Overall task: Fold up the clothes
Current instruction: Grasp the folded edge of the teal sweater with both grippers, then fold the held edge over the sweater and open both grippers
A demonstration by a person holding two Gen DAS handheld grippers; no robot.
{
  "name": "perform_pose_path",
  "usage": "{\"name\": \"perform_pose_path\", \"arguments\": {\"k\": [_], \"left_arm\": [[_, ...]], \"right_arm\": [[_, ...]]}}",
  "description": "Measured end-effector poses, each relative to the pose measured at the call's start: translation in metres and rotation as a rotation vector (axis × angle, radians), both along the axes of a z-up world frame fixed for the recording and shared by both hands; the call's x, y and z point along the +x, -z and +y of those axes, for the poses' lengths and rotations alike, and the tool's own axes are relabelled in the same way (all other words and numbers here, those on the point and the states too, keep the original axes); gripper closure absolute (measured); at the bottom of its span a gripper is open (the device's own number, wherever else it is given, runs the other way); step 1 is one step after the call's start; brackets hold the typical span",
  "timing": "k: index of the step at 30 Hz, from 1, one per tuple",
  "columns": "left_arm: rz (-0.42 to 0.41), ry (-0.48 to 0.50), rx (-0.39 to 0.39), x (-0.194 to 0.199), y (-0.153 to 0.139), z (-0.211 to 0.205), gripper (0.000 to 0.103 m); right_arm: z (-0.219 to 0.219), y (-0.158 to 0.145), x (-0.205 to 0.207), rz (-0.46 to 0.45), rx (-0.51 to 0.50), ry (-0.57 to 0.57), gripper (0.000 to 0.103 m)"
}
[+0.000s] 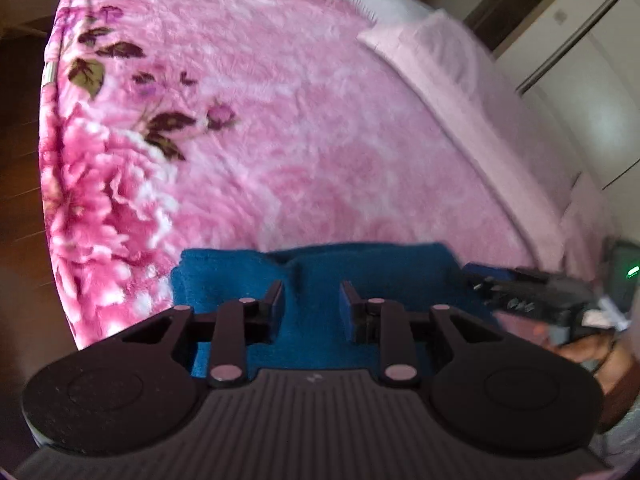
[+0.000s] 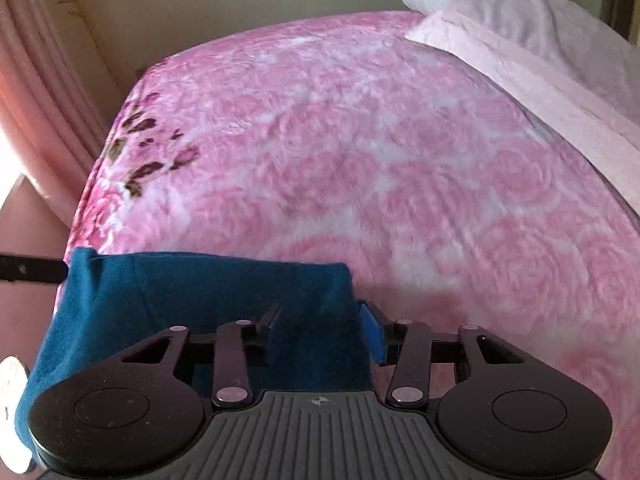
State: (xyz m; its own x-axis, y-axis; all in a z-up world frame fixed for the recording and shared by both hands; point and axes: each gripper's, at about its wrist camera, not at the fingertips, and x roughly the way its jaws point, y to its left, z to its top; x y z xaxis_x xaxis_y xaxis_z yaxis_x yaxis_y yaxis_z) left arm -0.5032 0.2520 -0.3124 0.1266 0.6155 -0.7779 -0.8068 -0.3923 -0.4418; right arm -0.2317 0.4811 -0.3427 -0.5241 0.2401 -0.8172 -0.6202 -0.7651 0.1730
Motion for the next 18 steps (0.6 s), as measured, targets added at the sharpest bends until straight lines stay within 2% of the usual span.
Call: {"name": "perform_pose_path", "arguments": {"k": [3, 6, 7, 8, 10, 12, 13, 14, 15, 17, 18], "left_arm": [[-0.038, -0.040, -0.007, -0.007, 0.011, 0.002, 0.075], [-0.032, -0.088, -0.023, -0.016, 0.023, 0.001, 0.078], [-0.026, -0.097, -0.029, -0.018, 0.027, 0.002, 0.079], [-0.020, -0.105, -0.036, -0.020, 0.031, 0.003, 0.079], [-0.016, -0.125, -0.034, -0.023, 0.033, 0.000, 0.078], [0.017, -0.142, -0.037, -0.024, 0.036, -0.001, 0.079], [0.034, -0.154, -0.043, -0.024, 0.040, -0.002, 0.087], [0.052, -0.166, -0.049, -0.024, 0.044, -0.002, 0.092], [0.054, -0.177, -0.050, -0.025, 0.048, -0.003, 0.098], [0.046, -0.198, -0.053, -0.027, 0.051, -0.004, 0.099], [0.055, -0.192, -0.061, -0.026, 0.049, -0.004, 0.099]], "right_arm": [[0.010, 0.005, 0.012, 0.038, -0.072, 0.046, 0.057], [0.018, 0.014, 0.018, 0.064, -0.137, 0.058, 0.057], [0.019, 0.017, 0.018, 0.073, -0.153, 0.042, 0.089], [0.018, 0.019, 0.015, 0.090, -0.148, 0.015, 0.099], [0.008, 0.012, 0.009, 0.090, -0.035, -0.026, 0.100], [0.003, -0.003, 0.011, 0.168, 0.086, -0.029, 0.100], [0.008, -0.003, 0.011, 0.176, 0.106, 0.003, 0.101], [0.012, 0.000, 0.011, 0.172, 0.118, 0.031, 0.101], [0.019, 0.017, 0.005, 0.106, 0.091, 0.031, 0.101], [0.025, 0.049, -0.004, 0.009, 0.028, 0.013, 0.100], [0.024, 0.054, -0.004, 0.009, 0.012, 0.010, 0.100]]}}
